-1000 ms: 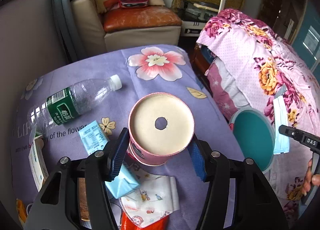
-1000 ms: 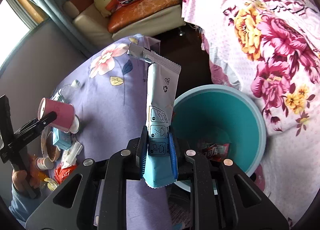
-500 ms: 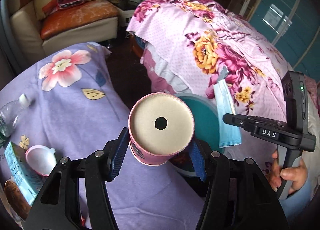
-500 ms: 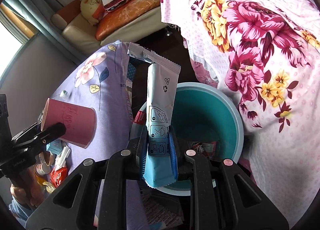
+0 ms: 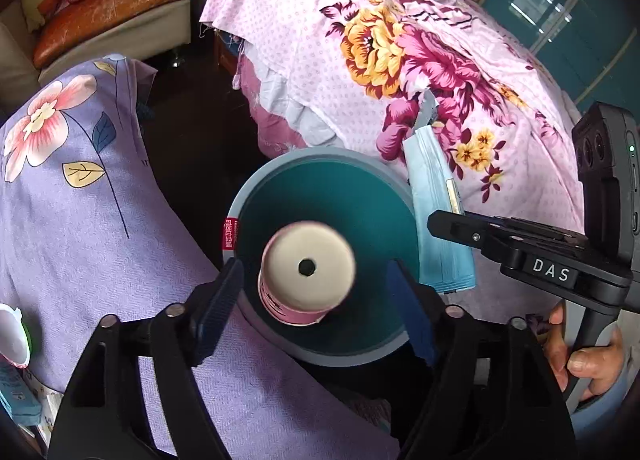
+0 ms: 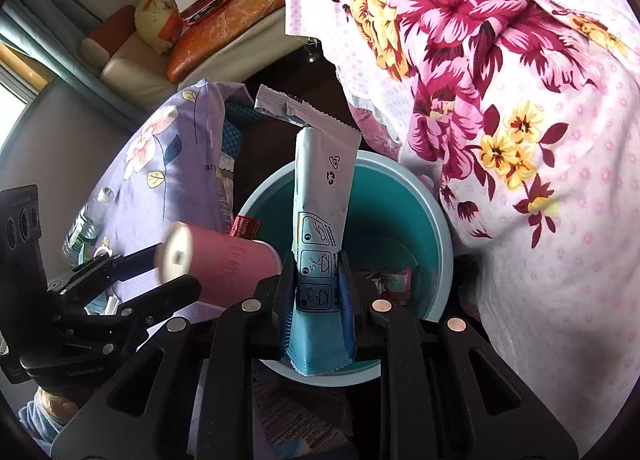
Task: Collect trash
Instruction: 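Carry the sachet and roll over the teal bin and open both tools, then move both open tools back over the remaining trash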
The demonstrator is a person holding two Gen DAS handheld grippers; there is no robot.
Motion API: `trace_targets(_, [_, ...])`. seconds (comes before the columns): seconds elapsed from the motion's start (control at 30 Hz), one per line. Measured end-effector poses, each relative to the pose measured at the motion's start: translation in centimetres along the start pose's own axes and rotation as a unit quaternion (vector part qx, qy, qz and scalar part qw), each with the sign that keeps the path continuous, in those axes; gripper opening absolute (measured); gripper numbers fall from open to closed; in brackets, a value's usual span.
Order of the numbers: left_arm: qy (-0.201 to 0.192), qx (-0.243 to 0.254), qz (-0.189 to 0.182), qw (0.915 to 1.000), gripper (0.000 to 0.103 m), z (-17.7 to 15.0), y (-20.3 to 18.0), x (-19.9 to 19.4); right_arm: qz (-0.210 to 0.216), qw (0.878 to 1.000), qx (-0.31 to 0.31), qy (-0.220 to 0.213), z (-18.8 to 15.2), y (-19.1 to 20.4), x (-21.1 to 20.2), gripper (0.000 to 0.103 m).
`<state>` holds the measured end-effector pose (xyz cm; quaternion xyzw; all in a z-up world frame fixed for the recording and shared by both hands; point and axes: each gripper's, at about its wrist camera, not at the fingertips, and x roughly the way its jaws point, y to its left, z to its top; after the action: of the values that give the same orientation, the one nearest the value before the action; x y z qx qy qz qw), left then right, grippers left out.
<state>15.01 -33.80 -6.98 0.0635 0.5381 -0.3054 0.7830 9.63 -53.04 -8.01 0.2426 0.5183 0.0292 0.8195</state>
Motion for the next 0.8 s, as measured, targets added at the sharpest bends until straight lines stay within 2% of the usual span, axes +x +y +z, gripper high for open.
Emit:
trace_targets(0.2, [-0.001,-0.002,0.010,0.9999,0.083,-0.2,0.4,-0.4,0.000,1.000,0.001,0.003,0.0,-0.2,0.1,0.019])
trace_targets(0.3, [-0.008,-0.002,0.022,0.9997,0.091,-0.8,0.8,-1.0,-0.002,1.000,0.002,0.006,-0.1,0.0,0.3,0.019])
trace_targets(0.37, [-0.012,-0.006,0.025,0.9996,0.091,-1.4,1.2,-1.6,-0.004,1.000,0.003,0.010,-0.2,0.2,0.6,0.022])
trace_targets(0.43, [-0.012,-0.012,0.026,0.9995,0.091,-2.0,1.8,-2.1,-0.006,1.000,0.004,0.012,-0.3,0.5,0.8,0.030])
trace_targets(0.5, [-0.014,-0.018,0.029,0.9993,0.091,-2.6,2.4,-2.6,-0.007,1.000,0.003,0.013,-0.4,1.0,0.9,0.046])
trace_targets(0.57, [-0.015,-0.026,0.030,0.9991,0.091,-3.2,2.9,-3.1,-0.006,1.000,0.003,0.011,-0.5,1.4,0.8,0.059])
trace_targets(0.7, [-0.018,-0.044,0.031,0.9984,0.091,-4.1,4.2,-4.2,-0.009,1.000,0.001,0.003,-0.7,2.4,0.3,0.067])
trace_targets(0.8, [-0.024,-0.055,0.034,0.9976,0.091,-5.0,5.1,-5.2,-0.012,1.000,0.003,0.001,-1.0,3.1,-0.1,0.070])
